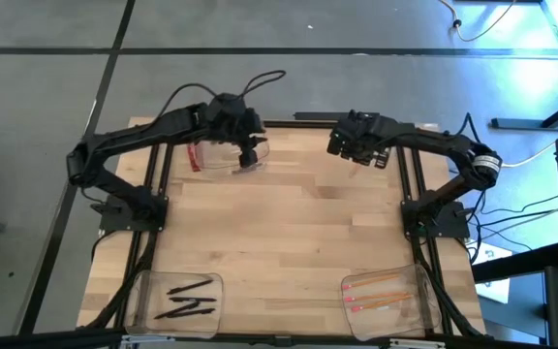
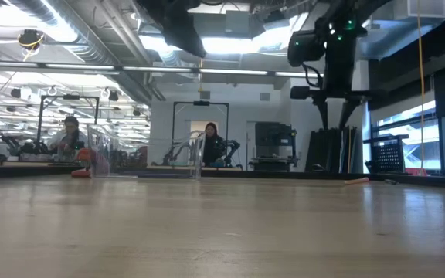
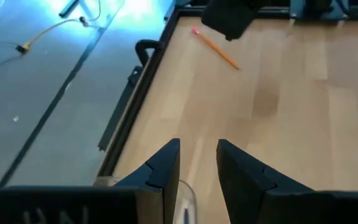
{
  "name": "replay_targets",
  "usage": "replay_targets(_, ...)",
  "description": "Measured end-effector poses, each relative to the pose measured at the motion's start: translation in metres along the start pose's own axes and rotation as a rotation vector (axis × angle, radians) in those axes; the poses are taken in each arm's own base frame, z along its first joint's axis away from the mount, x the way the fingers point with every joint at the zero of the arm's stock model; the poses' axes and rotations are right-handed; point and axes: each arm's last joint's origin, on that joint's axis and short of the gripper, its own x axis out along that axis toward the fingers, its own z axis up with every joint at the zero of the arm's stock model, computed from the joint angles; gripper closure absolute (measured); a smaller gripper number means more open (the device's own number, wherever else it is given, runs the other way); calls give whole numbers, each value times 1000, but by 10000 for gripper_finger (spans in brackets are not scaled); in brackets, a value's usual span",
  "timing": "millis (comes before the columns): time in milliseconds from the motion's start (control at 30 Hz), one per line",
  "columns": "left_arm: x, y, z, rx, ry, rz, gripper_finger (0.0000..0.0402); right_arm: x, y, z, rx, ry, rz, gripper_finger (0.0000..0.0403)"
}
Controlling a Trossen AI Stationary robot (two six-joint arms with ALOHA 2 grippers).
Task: Sort crayons/erasers/pens/pencils in bins
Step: Put the yellow pencil into the bottom right transparent bin
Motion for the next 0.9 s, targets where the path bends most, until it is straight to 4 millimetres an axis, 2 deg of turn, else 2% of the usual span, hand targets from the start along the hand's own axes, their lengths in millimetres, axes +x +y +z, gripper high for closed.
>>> replay_targets(167,8,4,0,102,-23,-80,305,6,-4,-2,61,3,-22,280)
replay_targets(433,12,7,-1,96,-36,-141,305,11,-17,-7,254,-19,-144,280)
replay_targets(633,12,7,0,94,-38,-141,305,40,-24,-15,388,-20,-90,280)
replay_targets(900,12,7,0,94,-38,-141,305,75,-38,-15,451,-35,-25,280)
